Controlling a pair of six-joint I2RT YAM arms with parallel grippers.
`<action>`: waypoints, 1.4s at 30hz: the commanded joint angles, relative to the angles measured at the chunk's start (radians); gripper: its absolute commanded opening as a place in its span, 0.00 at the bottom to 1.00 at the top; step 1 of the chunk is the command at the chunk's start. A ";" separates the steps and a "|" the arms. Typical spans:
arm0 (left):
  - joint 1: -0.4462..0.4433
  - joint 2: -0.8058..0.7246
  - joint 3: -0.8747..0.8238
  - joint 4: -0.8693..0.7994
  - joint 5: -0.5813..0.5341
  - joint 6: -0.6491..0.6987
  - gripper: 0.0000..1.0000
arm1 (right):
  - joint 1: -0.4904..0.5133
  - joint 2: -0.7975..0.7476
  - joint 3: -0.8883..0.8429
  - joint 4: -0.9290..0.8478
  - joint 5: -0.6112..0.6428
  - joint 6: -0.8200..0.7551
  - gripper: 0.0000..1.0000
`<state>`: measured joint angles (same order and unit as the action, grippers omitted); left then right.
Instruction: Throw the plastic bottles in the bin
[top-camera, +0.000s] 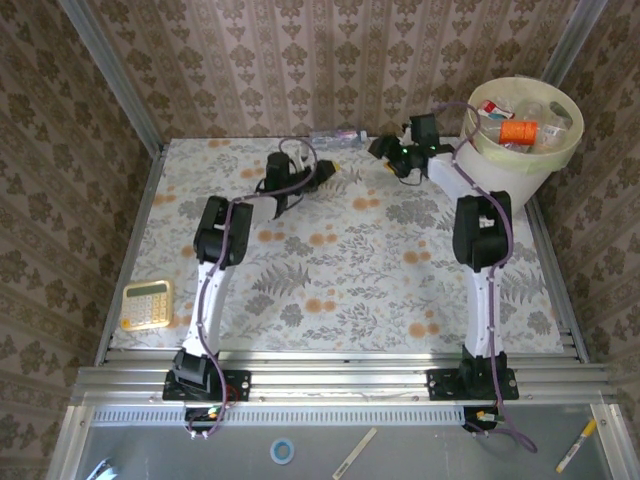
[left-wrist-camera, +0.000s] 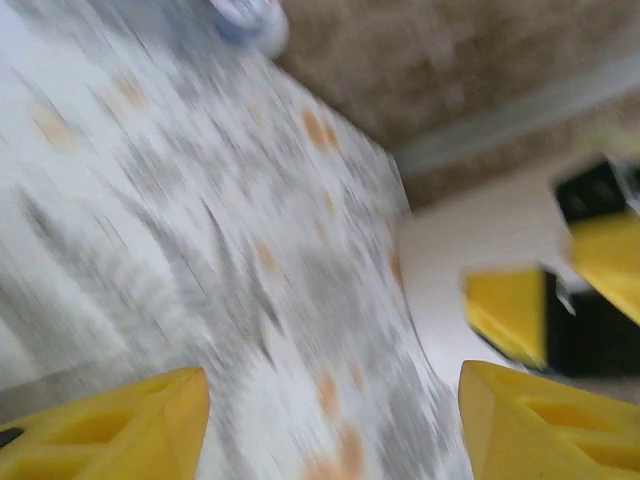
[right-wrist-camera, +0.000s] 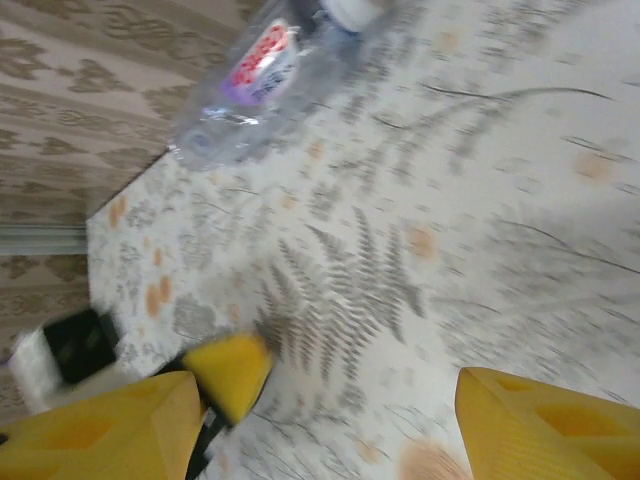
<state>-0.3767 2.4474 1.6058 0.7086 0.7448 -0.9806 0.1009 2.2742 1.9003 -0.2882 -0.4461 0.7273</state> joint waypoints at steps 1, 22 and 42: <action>0.017 -0.289 -0.225 0.211 0.042 0.060 0.66 | -0.009 -0.097 -0.048 -0.046 0.030 -0.054 0.70; 0.077 0.243 1.047 -1.132 -0.451 0.597 0.92 | 0.032 -0.038 0.078 -0.096 0.025 -0.077 0.70; 0.114 0.432 1.093 -0.752 -0.418 0.345 0.95 | 0.029 -0.058 0.031 -0.079 -0.008 -0.089 0.70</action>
<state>-0.2657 2.8433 2.6595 -0.1040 0.3172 -0.6060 0.1291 2.2639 1.9476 -0.3710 -0.4282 0.6533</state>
